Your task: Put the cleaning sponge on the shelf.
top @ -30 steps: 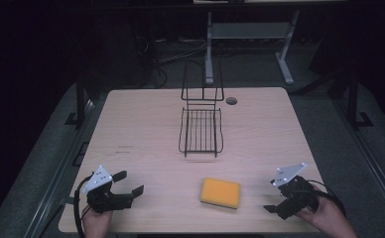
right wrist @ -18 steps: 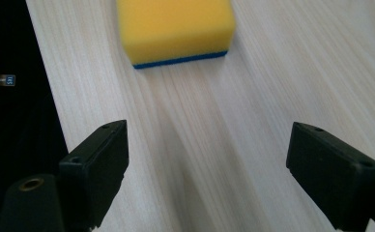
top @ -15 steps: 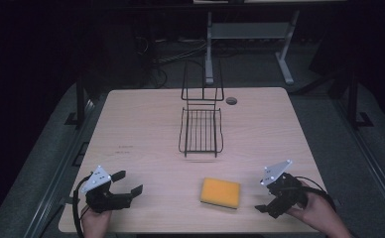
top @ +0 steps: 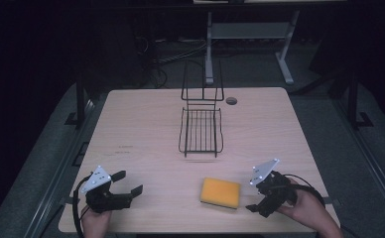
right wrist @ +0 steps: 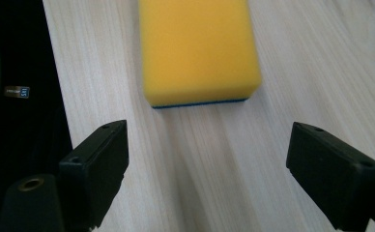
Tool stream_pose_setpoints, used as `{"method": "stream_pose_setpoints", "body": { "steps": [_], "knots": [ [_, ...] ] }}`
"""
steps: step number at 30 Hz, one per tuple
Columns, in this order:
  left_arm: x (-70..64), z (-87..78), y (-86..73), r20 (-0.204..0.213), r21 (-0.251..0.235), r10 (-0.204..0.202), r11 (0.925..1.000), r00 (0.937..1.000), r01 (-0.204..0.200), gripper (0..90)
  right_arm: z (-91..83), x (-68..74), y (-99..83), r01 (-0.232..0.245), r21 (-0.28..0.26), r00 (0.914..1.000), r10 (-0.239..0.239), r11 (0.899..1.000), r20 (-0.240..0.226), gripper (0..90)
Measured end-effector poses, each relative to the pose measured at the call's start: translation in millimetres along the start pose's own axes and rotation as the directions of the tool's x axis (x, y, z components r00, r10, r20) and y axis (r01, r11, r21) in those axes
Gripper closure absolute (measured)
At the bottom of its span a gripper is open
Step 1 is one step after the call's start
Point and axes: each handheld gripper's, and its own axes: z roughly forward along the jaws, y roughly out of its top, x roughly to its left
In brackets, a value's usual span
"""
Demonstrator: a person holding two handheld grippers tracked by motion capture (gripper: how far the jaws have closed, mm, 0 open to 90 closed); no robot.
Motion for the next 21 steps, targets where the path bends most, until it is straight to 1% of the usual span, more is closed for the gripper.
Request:
{"method": "stream_pose_setpoints", "body": {
  "steps": [4,11,21],
  "knots": [
    [0.5,-0.2,-0.1,0.000,0.000,-0.002,1.0000,1.0000,0.002,12.9,2.2,0.3,4.8,0.009,-0.009,1.0000,-0.009,1.000,-0.003,14.9],
    [0.3,-0.8,0.0,0.001,0.000,0.001,1.0000,1.0000,-0.001,12.8,6.2,1.3,14.0,0.030,-0.001,0.9994,-0.030,1.000,-0.016,14.9],
    [-0.2,-0.1,0.0,0.004,0.000,0.002,1.0000,1.0000,-0.002,12.8,9.2,0.8,27.7,0.043,0.002,0.9986,-0.043,0.999,-0.029,14.9]
  ]
}}
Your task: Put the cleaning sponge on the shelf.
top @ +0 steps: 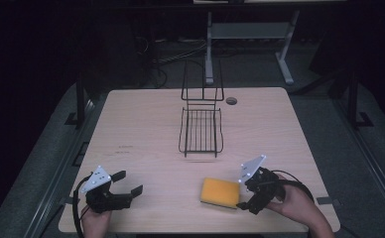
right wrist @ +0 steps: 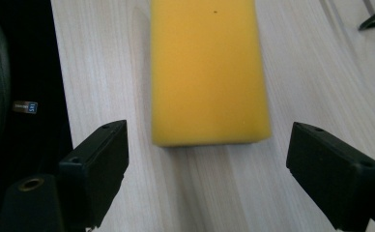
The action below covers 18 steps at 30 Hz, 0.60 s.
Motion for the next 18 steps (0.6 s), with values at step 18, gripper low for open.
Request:
{"method": "stream_pose_setpoints", "body": {
  "steps": [18],
  "knots": [
    [0.2,-0.5,-0.2,0.001,0.001,0.000,1.0000,1.0000,0.000,12.8,13.1,-0.6,20.5,0.021,0.008,0.9994,-0.021,1.000,-0.028,14.9]
  ]
}}
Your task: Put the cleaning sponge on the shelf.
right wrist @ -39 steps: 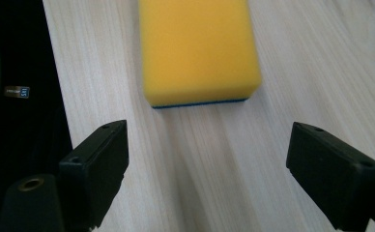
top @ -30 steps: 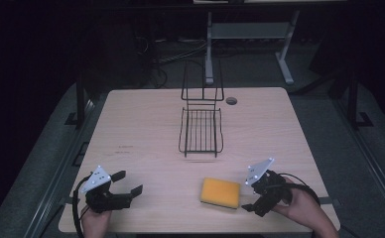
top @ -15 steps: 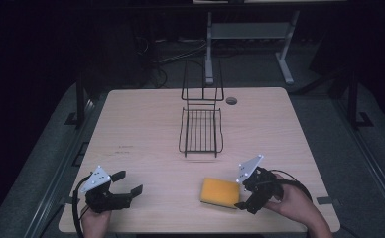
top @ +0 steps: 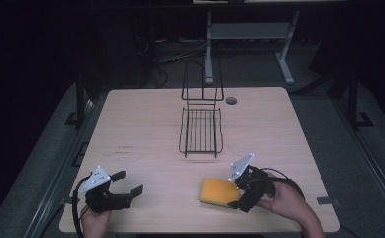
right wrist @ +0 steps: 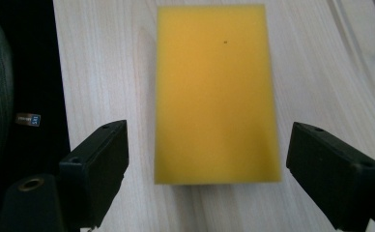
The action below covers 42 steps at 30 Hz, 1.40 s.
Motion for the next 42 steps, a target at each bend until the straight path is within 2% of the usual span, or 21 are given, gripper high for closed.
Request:
{"method": "stream_pose_setpoints", "body": {
  "steps": [9,18,30,33,42],
  "knots": [
    [0.4,-0.4,-0.1,0.001,-0.003,-0.001,1.0000,1.0000,0.001,12.8,4.9,-1.9,17.3,0.027,0.007,0.9995,-0.027,1.000,-0.015,14.9],
    [0.5,-0.4,-0.1,0.002,-0.003,-0.001,1.0000,1.0000,0.001,12.8,13.7,-4.1,24.4,0.026,0.023,0.9992,-0.026,0.999,-0.030,14.4],
    [0.1,-0.3,0.1,0.003,-0.004,-0.003,1.0000,1.0000,0.003,12.8,24.0,-8.1,26.4,0.020,0.046,0.9993,-0.018,0.999,-0.032,14.2],
    [0.6,-0.5,0.0,0.003,-0.004,-0.003,1.0000,1.0000,0.003,12.8,28.1,-10.1,25.9,0.012,0.044,0.9988,-0.010,0.999,-0.049,14.2],
    [0.1,0.0,0.1,0.005,-0.003,-0.003,1.0000,1.0000,0.003,12.8,34.8,-11.2,26.0,0.011,0.057,0.9985,-0.008,0.998,-0.055,14.2]
  ]
}}
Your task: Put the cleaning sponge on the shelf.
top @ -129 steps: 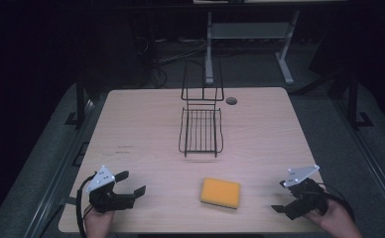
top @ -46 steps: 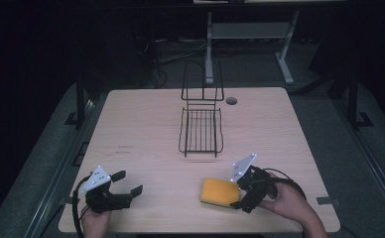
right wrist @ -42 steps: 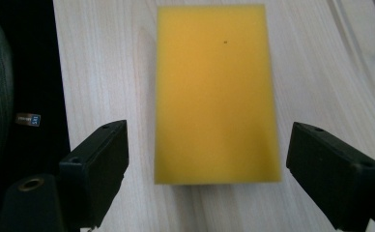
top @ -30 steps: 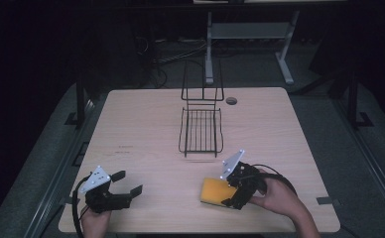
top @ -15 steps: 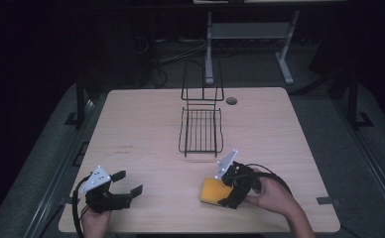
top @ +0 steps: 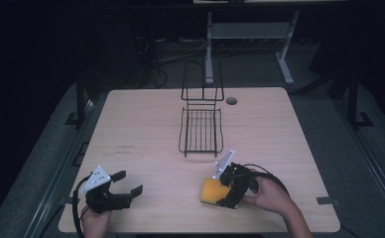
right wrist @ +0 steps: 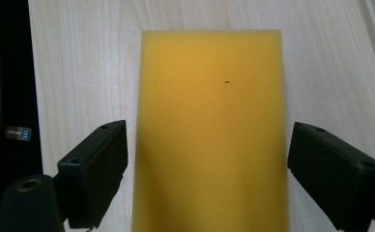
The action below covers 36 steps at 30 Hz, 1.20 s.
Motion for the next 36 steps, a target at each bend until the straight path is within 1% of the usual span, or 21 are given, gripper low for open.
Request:
{"method": "stream_pose_setpoints", "body": {
  "steps": [6,7,9,19,21,36],
  "knots": [
    [0.2,-0.2,0.0,0.002,-0.001,-0.002,1.0000,1.0000,0.002,12.8,6.9,0.3,-0.2,-0.002,0.004,1.0000,0.002,1.000,-0.005,14.2],
    [-0.1,-0.1,0.0,0.001,-0.002,-0.001,1.0000,1.0000,0.001,12.8,9.9,0.6,0.3,0.000,0.020,1.0000,0.000,1.000,0.005,14.2],
    [-0.1,0.0,0.0,0.002,-0.001,-0.001,1.0000,1.0000,0.001,12.8,12.3,0.0,1.0,0.004,0.025,1.0000,-0.004,1.000,0.002,14.2],
    [0.6,-1.1,0.0,-0.001,-0.006,-0.004,1.0000,1.0000,0.004,12.8,17.8,0.7,0.6,-0.002,0.027,0.9999,0.001,1.000,0.013,14.3],
    [0.6,-1.0,0.0,0.000,-0.006,-0.005,1.0000,1.0000,0.005,12.8,19.5,1.6,0.6,0.009,0.025,0.9999,-0.009,1.000,0.011,14.4],
    [0.7,-1.3,0.1,0.000,-0.007,-0.003,1.0000,1.0000,0.003,12.8,22.4,2.5,-1.9,0.005,0.029,0.9998,-0.005,1.000,0.019,15.5]
  ]
}}
